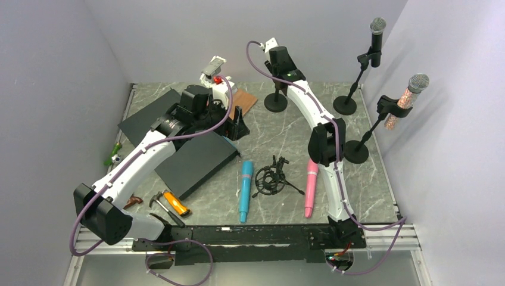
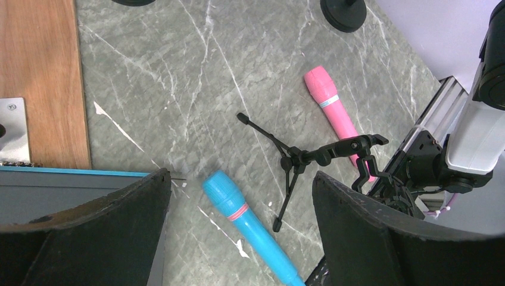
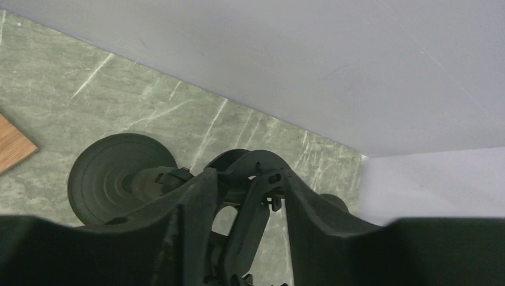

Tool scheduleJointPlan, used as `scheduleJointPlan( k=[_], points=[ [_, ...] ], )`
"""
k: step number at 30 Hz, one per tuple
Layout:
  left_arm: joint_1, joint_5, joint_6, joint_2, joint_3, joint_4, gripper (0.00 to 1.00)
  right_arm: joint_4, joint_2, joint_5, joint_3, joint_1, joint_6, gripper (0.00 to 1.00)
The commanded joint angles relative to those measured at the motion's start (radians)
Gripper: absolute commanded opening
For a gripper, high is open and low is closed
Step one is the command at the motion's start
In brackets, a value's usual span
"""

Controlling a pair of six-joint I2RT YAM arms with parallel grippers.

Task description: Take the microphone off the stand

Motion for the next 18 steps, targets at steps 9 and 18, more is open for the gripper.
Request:
scheduleJointPlan(
  k=[9,18],
  points=[
    [0.003,0.010,-0.005,-0.057,-0.030,0.069,0.94,-0.224,-0.111,-0.008,0.162,0.048,0.142,1.00],
    [0.004,0.015,-0.013,-0.087,-0.041,0.079,0.94,-0.238,-0.436,0.030,-0.001,0.055,0.261,0.99]
  ],
)
